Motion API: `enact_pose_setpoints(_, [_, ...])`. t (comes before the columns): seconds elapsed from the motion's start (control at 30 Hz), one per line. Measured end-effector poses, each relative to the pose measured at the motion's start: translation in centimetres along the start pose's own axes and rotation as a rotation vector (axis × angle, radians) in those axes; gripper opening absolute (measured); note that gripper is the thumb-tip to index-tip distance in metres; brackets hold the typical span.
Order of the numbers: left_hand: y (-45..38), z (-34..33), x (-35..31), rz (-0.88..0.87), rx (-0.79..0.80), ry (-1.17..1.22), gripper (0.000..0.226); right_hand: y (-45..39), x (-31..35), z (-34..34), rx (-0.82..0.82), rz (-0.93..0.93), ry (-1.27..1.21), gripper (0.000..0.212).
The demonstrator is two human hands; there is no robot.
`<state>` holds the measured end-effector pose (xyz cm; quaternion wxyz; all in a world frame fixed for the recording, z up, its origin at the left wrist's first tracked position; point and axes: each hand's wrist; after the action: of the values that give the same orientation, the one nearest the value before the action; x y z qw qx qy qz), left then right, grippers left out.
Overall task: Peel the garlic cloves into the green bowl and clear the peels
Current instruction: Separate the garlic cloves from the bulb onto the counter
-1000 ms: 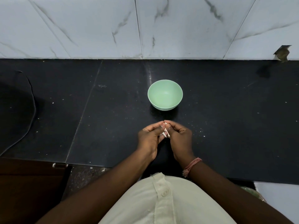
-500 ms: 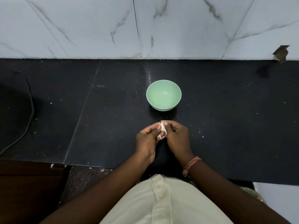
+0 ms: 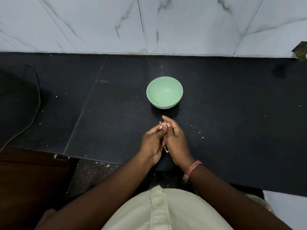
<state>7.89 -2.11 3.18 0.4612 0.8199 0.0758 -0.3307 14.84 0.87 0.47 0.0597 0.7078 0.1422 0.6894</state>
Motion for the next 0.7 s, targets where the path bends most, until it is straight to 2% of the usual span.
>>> enact_pose_setpoints(0.1, [0.2,0.1,0.2,0.000,-0.028,-0.058,0.022,0.2,-0.2,0.0,-0.014,0.045,0.083,0.030])
enact_pose_setpoints(0.43, [-0.6,0.4,-1.5,-0.028,-0.097,-0.221,0.017,1.4,0.1,-3.3,-0.223,0.144,0.246,0.029])
enact_pose_setpoints(0.57, [-0.6,0.5,-1.8,-0.050,-0.086,-0.208,0.017,1.6,0.2,-3.7,-0.215,0.167,0.307,0.025])
enact_pose_setpoints(0.7, [-0.8,0.4,-2.1,-0.063,-0.065,-0.199,0.013,1.6,0.0,-3.0,-0.172,0.280,0.434,0.021])
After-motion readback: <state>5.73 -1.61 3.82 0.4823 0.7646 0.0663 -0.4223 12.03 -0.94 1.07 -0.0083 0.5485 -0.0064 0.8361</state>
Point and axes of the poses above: each hand's wrist, its own y-axis away from the middle knuckle, its own z-axis out of the back of the hand, x = y × z, and after that the axes turned 9 degrees about -x, right-handed
